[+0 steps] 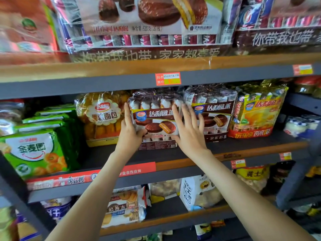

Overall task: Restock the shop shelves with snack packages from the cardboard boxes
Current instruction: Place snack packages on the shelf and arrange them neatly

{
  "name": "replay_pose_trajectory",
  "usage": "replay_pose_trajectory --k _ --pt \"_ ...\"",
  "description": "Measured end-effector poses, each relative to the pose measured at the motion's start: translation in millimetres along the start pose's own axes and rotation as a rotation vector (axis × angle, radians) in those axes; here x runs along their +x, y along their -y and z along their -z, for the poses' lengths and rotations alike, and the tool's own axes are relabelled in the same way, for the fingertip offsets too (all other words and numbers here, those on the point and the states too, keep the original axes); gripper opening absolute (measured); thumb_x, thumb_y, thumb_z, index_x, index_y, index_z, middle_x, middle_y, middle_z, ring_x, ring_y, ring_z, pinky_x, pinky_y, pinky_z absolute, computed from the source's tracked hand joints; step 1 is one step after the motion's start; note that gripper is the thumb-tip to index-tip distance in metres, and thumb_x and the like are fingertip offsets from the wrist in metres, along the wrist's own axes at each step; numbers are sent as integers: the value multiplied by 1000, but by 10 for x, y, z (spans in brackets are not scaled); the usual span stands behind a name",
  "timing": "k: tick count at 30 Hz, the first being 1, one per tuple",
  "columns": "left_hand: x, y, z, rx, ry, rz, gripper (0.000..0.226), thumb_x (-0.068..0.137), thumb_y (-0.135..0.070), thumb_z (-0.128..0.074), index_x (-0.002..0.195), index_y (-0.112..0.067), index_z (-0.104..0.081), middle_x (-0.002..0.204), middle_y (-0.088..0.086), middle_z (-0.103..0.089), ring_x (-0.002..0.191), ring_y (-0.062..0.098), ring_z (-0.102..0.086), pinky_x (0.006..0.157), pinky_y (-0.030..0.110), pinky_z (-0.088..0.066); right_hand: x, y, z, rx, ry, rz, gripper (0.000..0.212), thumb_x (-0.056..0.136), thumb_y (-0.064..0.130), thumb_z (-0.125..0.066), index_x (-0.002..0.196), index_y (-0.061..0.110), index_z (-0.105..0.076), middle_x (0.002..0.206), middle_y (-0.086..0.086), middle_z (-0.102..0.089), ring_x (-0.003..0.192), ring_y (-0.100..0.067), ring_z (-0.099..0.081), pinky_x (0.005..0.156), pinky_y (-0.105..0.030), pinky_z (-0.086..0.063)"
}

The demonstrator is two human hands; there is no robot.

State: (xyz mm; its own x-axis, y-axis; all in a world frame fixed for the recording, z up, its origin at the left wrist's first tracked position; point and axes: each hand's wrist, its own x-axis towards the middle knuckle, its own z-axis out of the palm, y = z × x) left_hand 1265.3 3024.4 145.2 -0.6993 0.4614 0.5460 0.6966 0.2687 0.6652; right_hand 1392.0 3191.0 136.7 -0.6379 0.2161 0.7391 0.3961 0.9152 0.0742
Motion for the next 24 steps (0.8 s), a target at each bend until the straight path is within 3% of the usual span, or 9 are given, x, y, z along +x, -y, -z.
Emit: replay_pose_trajectory --k 2,5,7,10,15,17,18,21,24 --pt "-48 -22 11 65 -23 -62 101 88 -5 -65 151 -15 13 149 26 -24 138 34 -27 105 29 -27 46 -5 -19 -62 47 -3 122 61 26 -88 153 18 -8 157 -12 -21 146 -31 -16 114 -52 -4" --pt "-74 -25 -6 231 -74 -194 99 87 -9 -68 151 -18 7 154 28 -10 145 41 -11 113 45 -28 79 14 -56 -116 86 -25 124 63 18 -86 153 17 -2 159 -10 -13 147 -29 -7 115 -50 6" --pt "-63 11 -36 399 -57 -253 104 79 -19 -77 152 -24 -2 154 32 -5 142 49 -13 109 52 -30 124 12 -85 -141 97 -39 117 67 9 -81 153 15 -1 161 -7 -5 147 -27 -1 114 -49 12" --pt "-42 57 -102 658 -23 -287 113 68 -33 -85 152 -20 -10 151 38 -5 137 55 -21 105 55 -35 191 -1 -126 -169 100 -63 114 68 4 -77 153 12 -1 161 -6 -1 147 -26 4 113 -47 19" --pt "93 50 -206 753 49 -182 123 77 -41 -76 148 -17 21 151 34 18 144 47 -2 110 37 -35 140 13 -126 -96 -55 -8 107 70 25 -81 153 17 -14 159 -11 -16 145 -29 -8 114 -53 -2" --pt "137 71 -234 764 48 -155 123 78 -41 -76 145 -20 25 152 33 20 144 47 -2 109 38 -37 106 -35 -109 -45 -153 -4 101 73 25 -80 151 17 -17 157 -13 -20 144 -31 -12 112 -54 -8" --pt "149 83 -251 771 26 -141 124 76 -43 -77 145 -21 23 153 31 17 144 47 -3 110 43 -34 89 -83 -97 -20 -189 -23 100 74 26 -79 151 16 -16 156 -13 -20 143 -32 -13 112 -54 -10" --pt "139 33 -329 893 -88 -156 127 65 -64 -73 150 -12 6 156 23 6 145 41 -1 111 59 -5 31 -312 -68 35 -201 -127 108 74 37 -77 152 18 -6 156 -14 -14 143 -33 -10 112 -57 -13" --pt "171 -89 -459 954 -123 -352 133 54 -61 -81 152 -15 -3 156 16 -3 144 37 -7 112 61 0 -57 -608 -46 67 -132 -240 120 68 53 -78 152 22 2 157 -12 -5 144 -33 -3 110 -59 -11"
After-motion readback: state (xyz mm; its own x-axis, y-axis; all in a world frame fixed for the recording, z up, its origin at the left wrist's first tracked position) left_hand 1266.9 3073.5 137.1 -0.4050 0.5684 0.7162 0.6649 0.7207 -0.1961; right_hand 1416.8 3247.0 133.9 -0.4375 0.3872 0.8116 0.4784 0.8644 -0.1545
